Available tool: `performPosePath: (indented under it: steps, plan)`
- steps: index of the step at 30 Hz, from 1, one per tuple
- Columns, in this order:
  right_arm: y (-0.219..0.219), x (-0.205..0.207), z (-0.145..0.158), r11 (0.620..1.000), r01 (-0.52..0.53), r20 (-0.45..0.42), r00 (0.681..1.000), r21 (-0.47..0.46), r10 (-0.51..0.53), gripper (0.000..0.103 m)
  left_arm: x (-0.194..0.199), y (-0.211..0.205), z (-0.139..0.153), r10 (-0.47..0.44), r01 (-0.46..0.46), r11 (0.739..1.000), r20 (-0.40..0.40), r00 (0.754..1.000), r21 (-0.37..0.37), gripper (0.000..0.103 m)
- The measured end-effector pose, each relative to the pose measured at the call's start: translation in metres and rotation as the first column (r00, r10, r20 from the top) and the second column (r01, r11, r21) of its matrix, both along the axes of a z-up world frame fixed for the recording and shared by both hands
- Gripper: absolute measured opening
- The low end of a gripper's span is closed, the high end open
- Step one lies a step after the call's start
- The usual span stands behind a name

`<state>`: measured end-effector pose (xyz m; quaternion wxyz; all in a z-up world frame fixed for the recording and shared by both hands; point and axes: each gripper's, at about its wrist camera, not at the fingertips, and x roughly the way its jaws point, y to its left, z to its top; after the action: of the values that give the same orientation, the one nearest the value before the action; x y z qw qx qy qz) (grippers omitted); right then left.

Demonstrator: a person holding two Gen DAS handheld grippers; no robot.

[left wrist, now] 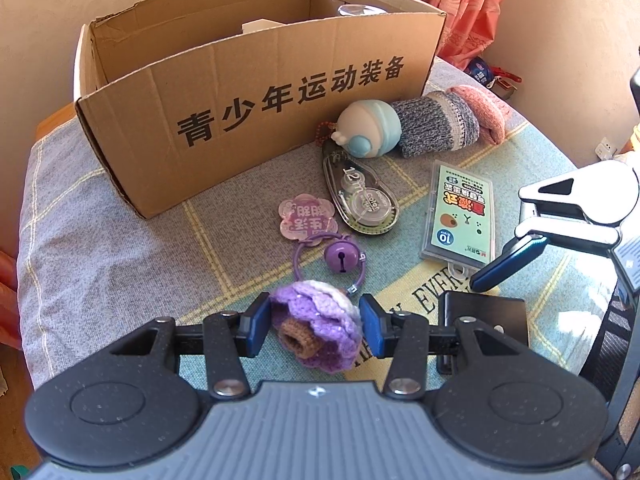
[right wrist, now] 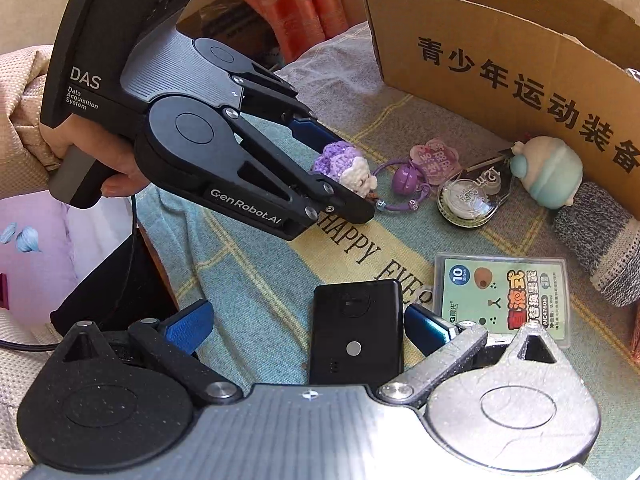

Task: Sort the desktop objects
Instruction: 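Close left tool on the crochet flower while right tool closes on the black device, then lift and carry the crochet flower with left tool while right tool carries the black device to the box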

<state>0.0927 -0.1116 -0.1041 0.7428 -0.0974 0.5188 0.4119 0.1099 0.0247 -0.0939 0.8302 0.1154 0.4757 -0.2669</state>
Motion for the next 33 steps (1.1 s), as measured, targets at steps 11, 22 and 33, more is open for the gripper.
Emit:
performPosePath:
  steps: [11,22,33]
  plan:
    - [0.004,-0.012,-0.002,0.993,-0.003,0.075,0.997,-0.118,0.012,0.103,-0.002,-0.004,-0.001,-0.028,0.027,0.999,0.027,0.999,0.028,0.052]
    - [-0.011,-0.014,0.002,0.987,0.090,0.092,0.993,-0.133,-0.079,0.095,-0.010,-0.005,0.002,-0.166,0.157,0.983,0.089,0.982,0.097,0.054]
    - [0.000,-0.029,0.005,0.979,0.026,0.197,0.980,-0.204,0.015,0.064,-0.010,-0.004,0.005,-0.237,0.228,0.968,0.079,0.968,0.107,0.047]
